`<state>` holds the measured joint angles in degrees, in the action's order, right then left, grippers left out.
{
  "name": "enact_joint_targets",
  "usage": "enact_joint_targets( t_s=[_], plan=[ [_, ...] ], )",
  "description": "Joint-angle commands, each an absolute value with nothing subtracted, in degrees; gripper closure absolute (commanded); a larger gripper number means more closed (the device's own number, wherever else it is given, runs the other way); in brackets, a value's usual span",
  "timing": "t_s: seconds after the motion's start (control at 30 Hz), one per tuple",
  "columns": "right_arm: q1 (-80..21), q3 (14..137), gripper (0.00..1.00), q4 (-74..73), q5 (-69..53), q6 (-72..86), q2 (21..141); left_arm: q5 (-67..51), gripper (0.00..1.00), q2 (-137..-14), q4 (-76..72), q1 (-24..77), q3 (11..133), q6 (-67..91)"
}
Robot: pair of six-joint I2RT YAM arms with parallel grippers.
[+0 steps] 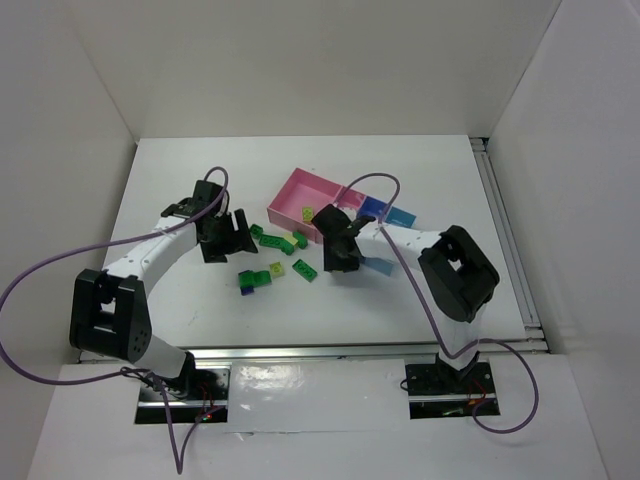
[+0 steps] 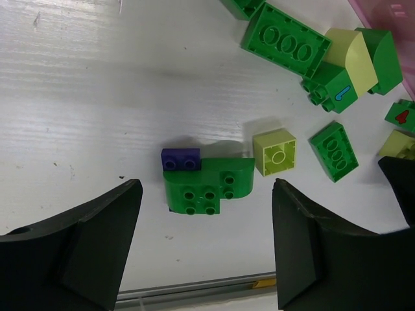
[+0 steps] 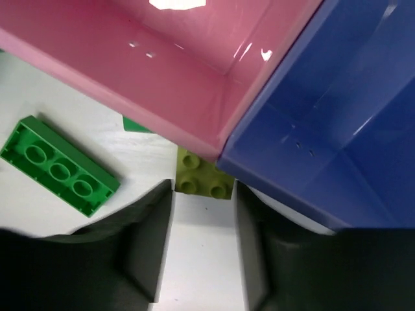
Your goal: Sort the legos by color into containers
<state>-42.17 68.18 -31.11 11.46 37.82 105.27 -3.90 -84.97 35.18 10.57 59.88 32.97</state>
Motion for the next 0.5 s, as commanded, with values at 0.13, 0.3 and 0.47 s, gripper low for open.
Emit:
enact_joint_targets(
  t_s=[0.13, 0.3, 0.47],
  plan=[
    [-44.2, 74.0, 0.81, -32.0, 15.4, 36.1, 105.4, -1.1, 0.18, -81.4, 39.5, 13.4, 60.5, 27.5],
    [-46.1, 78.4, 0.85, -33.3, 17.1, 33.1, 101.1, 4.7, 0.26, -83.3, 42.5, 18.1, 64.9, 28.1],
    [-42.6, 87.4, 0.85, -32.6, 17.1, 28.8, 105.2, 4.7, 0.27, -81.6, 42.5, 18.1, 64.2, 29.9]
  ],
)
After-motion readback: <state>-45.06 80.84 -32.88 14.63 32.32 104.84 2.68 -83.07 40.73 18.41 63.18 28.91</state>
